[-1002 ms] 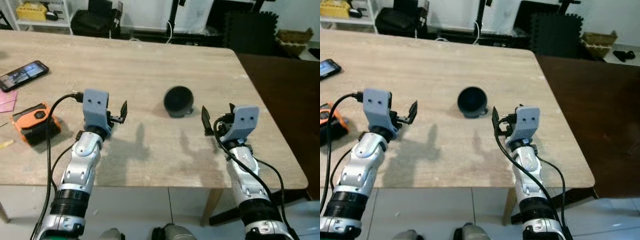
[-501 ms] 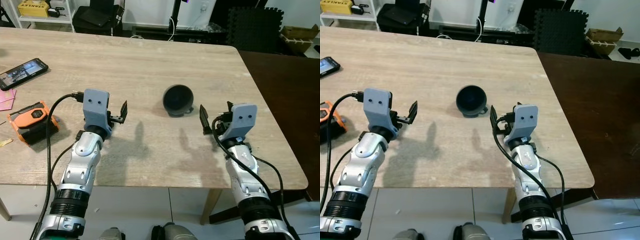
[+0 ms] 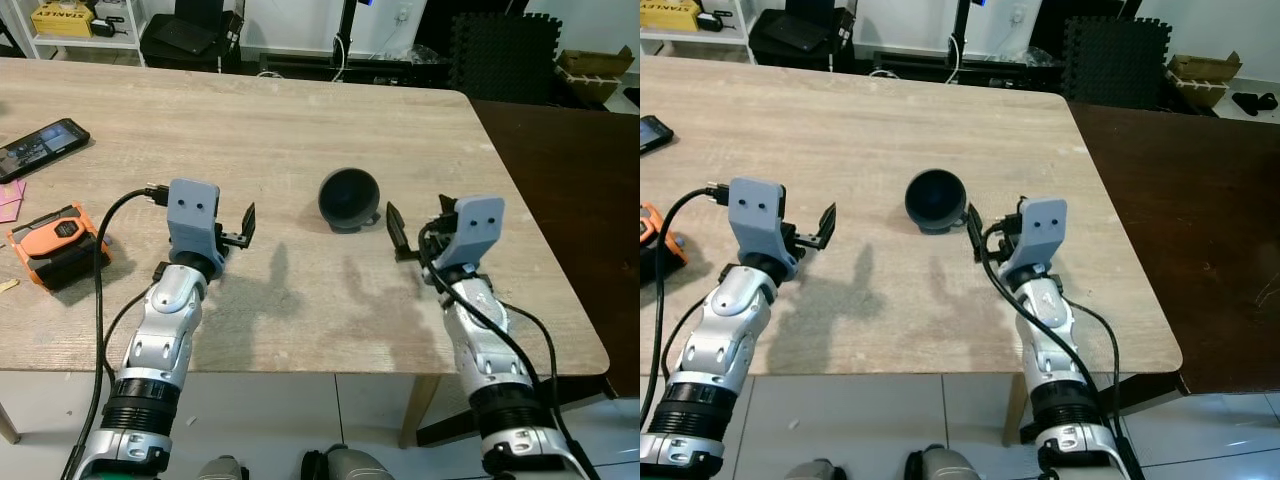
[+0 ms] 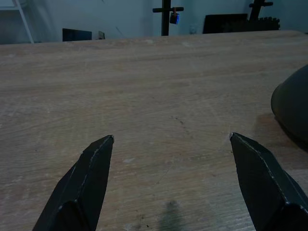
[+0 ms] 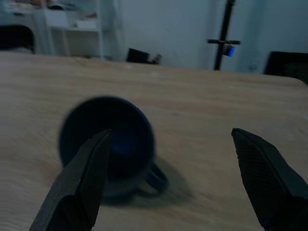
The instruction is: Setting the table
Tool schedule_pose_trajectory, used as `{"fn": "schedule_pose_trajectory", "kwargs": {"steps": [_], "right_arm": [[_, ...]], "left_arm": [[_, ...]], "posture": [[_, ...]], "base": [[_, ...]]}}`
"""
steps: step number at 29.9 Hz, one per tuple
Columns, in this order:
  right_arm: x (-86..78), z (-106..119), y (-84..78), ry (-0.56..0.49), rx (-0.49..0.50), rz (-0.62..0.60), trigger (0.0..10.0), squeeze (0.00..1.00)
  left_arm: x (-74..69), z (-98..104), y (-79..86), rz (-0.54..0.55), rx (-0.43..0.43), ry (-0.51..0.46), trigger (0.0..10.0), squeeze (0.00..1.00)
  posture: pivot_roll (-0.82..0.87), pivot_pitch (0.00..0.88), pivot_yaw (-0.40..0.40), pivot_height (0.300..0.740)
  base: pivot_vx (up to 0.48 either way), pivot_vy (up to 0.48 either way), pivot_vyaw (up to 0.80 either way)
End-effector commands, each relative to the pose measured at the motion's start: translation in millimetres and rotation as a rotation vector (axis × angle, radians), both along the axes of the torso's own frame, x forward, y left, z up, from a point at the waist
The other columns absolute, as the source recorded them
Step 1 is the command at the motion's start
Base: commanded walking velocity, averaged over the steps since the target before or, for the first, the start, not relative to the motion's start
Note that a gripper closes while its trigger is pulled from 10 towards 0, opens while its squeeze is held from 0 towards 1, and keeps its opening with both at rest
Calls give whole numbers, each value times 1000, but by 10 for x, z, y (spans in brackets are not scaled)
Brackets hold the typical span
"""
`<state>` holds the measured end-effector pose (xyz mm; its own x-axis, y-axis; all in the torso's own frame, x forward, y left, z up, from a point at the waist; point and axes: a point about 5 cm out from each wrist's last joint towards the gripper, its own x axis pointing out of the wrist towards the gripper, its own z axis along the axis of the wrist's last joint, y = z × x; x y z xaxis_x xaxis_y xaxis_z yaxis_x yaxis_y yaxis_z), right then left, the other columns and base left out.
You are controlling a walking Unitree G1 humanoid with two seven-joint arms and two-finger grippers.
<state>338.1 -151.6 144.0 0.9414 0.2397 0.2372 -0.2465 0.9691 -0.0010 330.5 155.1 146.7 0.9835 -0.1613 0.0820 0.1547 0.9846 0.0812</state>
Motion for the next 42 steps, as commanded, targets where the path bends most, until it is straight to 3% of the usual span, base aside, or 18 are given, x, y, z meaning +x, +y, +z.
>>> {"fn": "schedule_pose_trajectory", "kwargs": {"steps": [1, 12, 13, 14, 15, 23, 38, 39, 40, 41, 42], "right_arm": [[24, -29, 23, 33, 2, 30, 10000, 1000], [327, 70, 104, 120, -64, 89, 10000, 1000], [358, 76, 105, 132, -64, 86, 10000, 792], [358, 76, 105, 132, -64, 86, 10000, 792], [394, 82, 108, 151, -61, 91, 10000, 20], [508, 92, 142, 253, -39, 138, 10000, 0], [580, 145, 200, 307, -87, 182, 10000, 0], [586, 154, 198, 309, -85, 184, 4902, 0], [591, 158, 191, 314, -84, 185, 1686, 0], [595, 160, 182, 319, -84, 183, 745, 0], [597, 160, 177, 322, -86, 182, 745, 0]], "left_arm": [[-14, -101, -26, -2, 10, 43, 10000, 0], [-32, -81, -14, -13, 31, 35, 10000, 0], [-38, -78, -5, -12, 32, 35, 10000, 0], [-38, -78, -5, -12, 32, 35, 10000, 0], [-49, -72, 8, -10, 36, 34, 10000, 0], [-125, -74, 61, -6, 63, 35, 10000, 0], [-171, -85, 93, 1, 78, 43, 10000, 0], [-174, -81, 89, 2, 77, 43, 10000, 0], [-176, -78, 82, 1, 76, 42, 10000, 0], [-176, -76, 77, 0, 76, 42, 10000, 0], [-174, -75, 74, 0, 76, 42, 10000, 0]], "posture": [[62, 36, -44, 740], [83, 60, -51, 740], [84, 62, -52, 740], [84, 62, -52, 740], [93, 76, -58, 740], [118, 104, -76, 740], [127, 107, -96, 740], [127, 104, -96, 740], [126, 102, -96, 740], [126, 102, -96, 740], [126, 96, -95, 740]], "base": [[0, 0, 0], [0, 0, 0], [0, 0, 0], [0, 0, 0], [0, 0, 0], [0, 0, 0], [0, 0, 0], [0, 0, 0], [0, 0, 0], [0, 0, 0], [0, 0, 0]]}}
